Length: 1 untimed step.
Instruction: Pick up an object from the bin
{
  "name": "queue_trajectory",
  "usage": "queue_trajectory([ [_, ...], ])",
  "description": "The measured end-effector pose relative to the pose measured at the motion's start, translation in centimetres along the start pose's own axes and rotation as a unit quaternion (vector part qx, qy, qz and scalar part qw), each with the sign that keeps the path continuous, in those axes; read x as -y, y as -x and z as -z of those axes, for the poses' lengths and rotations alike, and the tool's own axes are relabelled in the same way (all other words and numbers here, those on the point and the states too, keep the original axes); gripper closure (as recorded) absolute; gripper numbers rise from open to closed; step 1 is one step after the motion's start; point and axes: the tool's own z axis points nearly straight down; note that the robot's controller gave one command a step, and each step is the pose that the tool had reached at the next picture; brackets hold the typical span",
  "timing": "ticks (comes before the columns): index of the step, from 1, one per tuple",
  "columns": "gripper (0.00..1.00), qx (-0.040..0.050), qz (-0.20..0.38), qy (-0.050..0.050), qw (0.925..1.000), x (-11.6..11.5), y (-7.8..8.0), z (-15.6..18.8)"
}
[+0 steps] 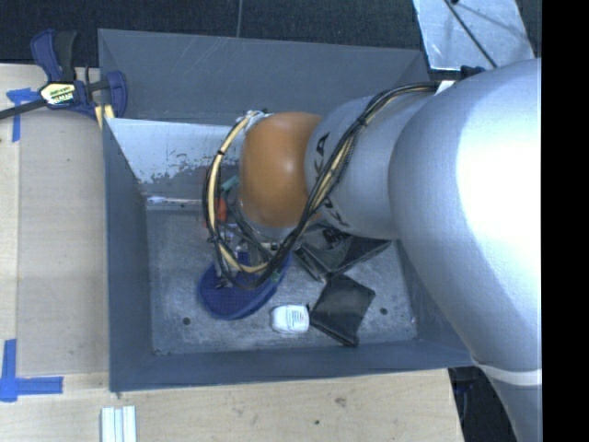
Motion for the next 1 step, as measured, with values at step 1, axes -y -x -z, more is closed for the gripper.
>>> queue_trajectory([
  [1, 1.0, -0.0038, 0.239, 0.0, 0.971, 0.34, -1.33, 7.27],
])
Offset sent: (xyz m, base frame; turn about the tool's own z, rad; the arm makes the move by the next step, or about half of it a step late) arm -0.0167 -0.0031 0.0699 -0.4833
